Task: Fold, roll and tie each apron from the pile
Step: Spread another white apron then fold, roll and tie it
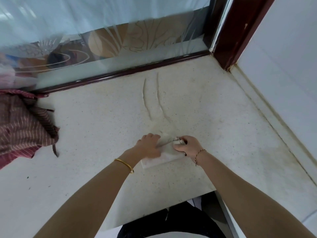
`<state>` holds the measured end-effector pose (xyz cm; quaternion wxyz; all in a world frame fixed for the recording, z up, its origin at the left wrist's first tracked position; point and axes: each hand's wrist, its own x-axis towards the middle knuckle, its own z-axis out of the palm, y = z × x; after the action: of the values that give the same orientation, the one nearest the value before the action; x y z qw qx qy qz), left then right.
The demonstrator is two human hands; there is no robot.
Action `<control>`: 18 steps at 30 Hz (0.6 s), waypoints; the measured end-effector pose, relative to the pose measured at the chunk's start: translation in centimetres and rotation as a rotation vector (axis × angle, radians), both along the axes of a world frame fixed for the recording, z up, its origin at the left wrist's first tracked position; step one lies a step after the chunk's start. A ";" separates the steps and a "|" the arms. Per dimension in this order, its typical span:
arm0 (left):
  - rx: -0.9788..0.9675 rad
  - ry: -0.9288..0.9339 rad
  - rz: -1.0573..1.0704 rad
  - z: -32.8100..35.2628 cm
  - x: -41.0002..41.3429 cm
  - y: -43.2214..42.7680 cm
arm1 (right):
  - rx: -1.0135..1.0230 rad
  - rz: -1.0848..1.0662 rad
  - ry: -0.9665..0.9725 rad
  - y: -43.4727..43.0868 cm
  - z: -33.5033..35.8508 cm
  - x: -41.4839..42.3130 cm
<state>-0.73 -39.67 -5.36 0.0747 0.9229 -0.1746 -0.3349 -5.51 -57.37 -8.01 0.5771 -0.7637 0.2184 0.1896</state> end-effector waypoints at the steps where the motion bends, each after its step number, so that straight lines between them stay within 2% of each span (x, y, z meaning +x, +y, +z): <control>1: -0.032 0.066 0.002 0.2 0.4 -0.2 | 0.023 0.000 -0.022 0.0 0.2 0.1; 6: -0.148 0.151 -0.008 1.1 1.0 0.6 | 0.086 0.028 -0.081 0.0 1.5 1.3; 12: -0.275 0.134 0.087 1.6 0.9 1.6 | -0.077 0.137 -0.094 0.5 2.6 3.0; 15: -0.365 0.182 0.157 2.2 1.6 2.4 | 0.054 0.156 -0.133 0.9 4.3 4.2; 18: -0.485 0.254 0.257 2.8 2.5 3.2 | 0.228 0.044 -0.083 1.3 5.4 5.3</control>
<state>1.74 -36.43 -2.55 0.3561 0.8435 -0.1203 -0.3837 -0.22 -56.08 -2.61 0.6643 -0.7050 0.1547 0.1941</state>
